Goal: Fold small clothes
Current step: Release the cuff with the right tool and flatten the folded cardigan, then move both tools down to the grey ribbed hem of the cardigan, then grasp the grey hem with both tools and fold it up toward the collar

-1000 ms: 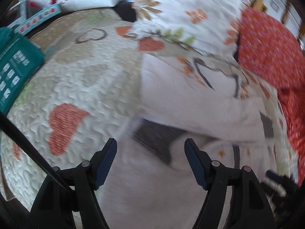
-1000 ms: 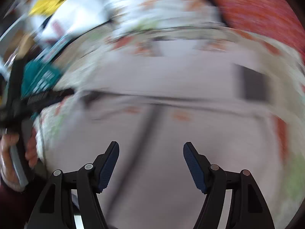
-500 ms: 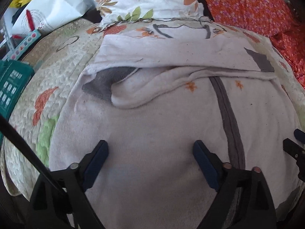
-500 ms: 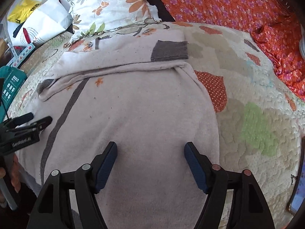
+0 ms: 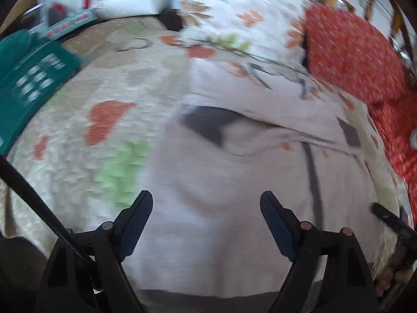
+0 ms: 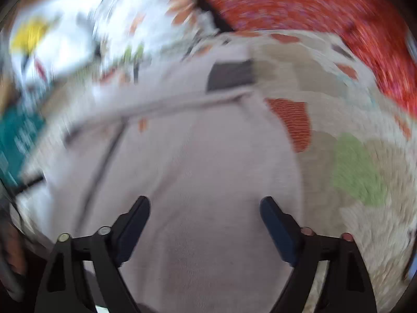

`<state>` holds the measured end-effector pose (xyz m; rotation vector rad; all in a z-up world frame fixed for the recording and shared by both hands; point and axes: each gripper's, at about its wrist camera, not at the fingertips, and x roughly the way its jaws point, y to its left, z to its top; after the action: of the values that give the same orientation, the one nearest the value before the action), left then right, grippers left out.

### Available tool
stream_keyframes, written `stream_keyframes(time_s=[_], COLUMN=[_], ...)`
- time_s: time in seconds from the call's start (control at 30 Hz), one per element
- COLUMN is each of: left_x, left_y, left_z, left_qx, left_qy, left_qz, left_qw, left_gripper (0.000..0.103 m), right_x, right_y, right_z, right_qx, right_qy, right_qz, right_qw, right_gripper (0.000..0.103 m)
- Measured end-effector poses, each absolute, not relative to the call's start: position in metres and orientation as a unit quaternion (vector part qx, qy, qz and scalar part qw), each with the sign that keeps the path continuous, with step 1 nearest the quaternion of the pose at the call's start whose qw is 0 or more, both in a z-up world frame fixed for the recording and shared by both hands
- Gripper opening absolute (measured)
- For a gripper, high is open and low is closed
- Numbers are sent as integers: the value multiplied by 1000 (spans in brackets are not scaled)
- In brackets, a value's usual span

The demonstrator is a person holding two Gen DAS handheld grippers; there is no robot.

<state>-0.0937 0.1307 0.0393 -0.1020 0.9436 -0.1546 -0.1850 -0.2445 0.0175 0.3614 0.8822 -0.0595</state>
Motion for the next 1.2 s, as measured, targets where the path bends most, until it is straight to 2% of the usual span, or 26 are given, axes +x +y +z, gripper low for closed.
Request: stream_keyframes(time_s=[0.13,0.2,0.3,0.37,0.4,0.43,0.47,0.53,0.63,0.73,0.83,0.97,1.1,1.13,1.2], left_x=[-84,-84,-94,-101,-107,-111,-116,-126,-141,-152,-161,-168,-167,-167,-168], left_y=[189,202,193,185,179,175,170,163,162,160,154,153,155,158,163], left_z=[12,-4,-2,-6,-8,-7,-9,-18,-20,-22,-39,-45,-45,-44,-42], left_qx=[-138,-191,-179,-186,-181,-174,-169,-187,-184,-183,-198,-200,-225,-232,-235], left_qy=[500,514,507,516,520,520,527,549,551,554,578,583,581,578,572], left_qz=[-40,-68,-107,-144,-154,-158,-169,-199,-197,-199,-203,-196,-190,-185,-170], left_qw=[854,834,836,824,820,821,816,790,790,788,765,762,759,760,767], left_gripper=[84,82,82,69,68,62,46,31,31,31,38,44,45,43,21], right_x=[-206,-213,-217,-220,-222,-226,-228,-237,-251,-267,-280,-290,-291,-292,-291], right_y=[-291,-309,-309,-305,-303,-300,-299,-296,-290,-281,-272,-256,-237,-230,-224], right_z=[14,-3,0,-2,-3,-5,-6,-12,-21,-28,-36,-36,-31,-30,-28], right_qx=[242,291,305,328,332,346,361,399,439,463,475,449,401,385,363], right_qy=[425,436,426,421,420,418,416,412,408,408,416,431,444,448,452], right_qz=[-91,-98,-67,-33,-25,-6,9,42,74,93,102,97,79,71,53], right_qw=[867,846,849,845,844,840,835,818,797,781,769,777,797,804,813], right_gripper=[88,84,84,84,84,84,84,84,82,75,68,60,59,58,50])
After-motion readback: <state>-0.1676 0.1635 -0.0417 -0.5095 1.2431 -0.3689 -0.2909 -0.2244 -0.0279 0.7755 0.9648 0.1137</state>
